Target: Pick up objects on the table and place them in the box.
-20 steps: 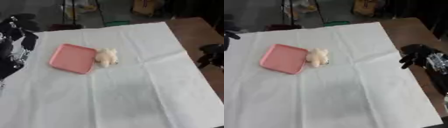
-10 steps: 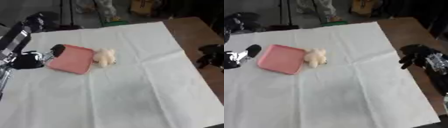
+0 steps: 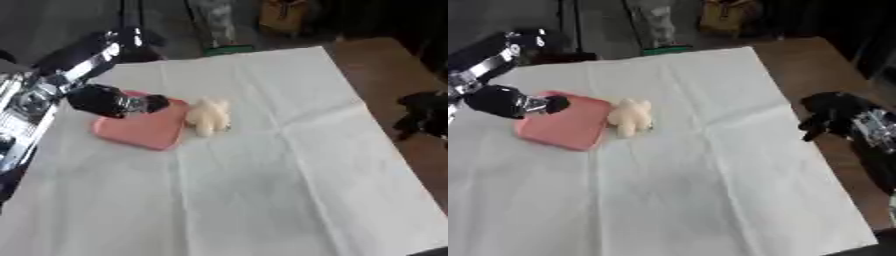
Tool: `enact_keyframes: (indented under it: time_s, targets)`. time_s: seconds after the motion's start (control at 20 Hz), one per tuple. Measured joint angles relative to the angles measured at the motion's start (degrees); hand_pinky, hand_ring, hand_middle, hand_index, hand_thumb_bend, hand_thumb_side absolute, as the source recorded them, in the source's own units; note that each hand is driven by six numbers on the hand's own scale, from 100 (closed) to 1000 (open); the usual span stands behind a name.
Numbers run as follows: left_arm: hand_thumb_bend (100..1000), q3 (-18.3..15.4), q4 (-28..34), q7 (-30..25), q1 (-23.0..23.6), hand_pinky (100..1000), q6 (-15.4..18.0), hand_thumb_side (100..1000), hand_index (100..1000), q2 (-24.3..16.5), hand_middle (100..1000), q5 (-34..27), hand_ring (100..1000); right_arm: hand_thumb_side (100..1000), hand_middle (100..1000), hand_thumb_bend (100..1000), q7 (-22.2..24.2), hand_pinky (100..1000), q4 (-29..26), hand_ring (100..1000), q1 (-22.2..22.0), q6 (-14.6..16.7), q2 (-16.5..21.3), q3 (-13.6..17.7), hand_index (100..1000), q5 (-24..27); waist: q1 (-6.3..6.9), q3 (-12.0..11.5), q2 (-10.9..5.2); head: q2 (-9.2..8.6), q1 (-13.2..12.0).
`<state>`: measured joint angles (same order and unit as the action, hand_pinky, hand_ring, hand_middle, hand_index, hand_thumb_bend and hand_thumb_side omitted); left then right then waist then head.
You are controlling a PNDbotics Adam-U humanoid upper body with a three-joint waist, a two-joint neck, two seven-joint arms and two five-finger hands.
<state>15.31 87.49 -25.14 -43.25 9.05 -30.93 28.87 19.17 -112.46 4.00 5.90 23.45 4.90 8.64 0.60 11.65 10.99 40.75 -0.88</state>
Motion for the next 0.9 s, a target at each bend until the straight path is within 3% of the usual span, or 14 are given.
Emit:
enact_keyframes:
  time_s: [0.45,0.9]
  targets:
    - [669,1.72,-14.12,6.18,-3.86,864,0.44,731,934,6.40,883,8.63,822,923,740,100,0.58,526,0.05,611,0.25,-0.09,0.00,-0.38,701,0.03,0.36,1.29,0.00,-0.01,-0.62]
    - [650,2.42,-26.39,11.25,-4.36,876,5.52,780,970,9.83,880,17.11,820,925,740,100,0.70,525,0.27,610,0.51,-0.16,0.00,-0.40,702,0.04,0.38,1.68,0.01,-0.01,-0.77]
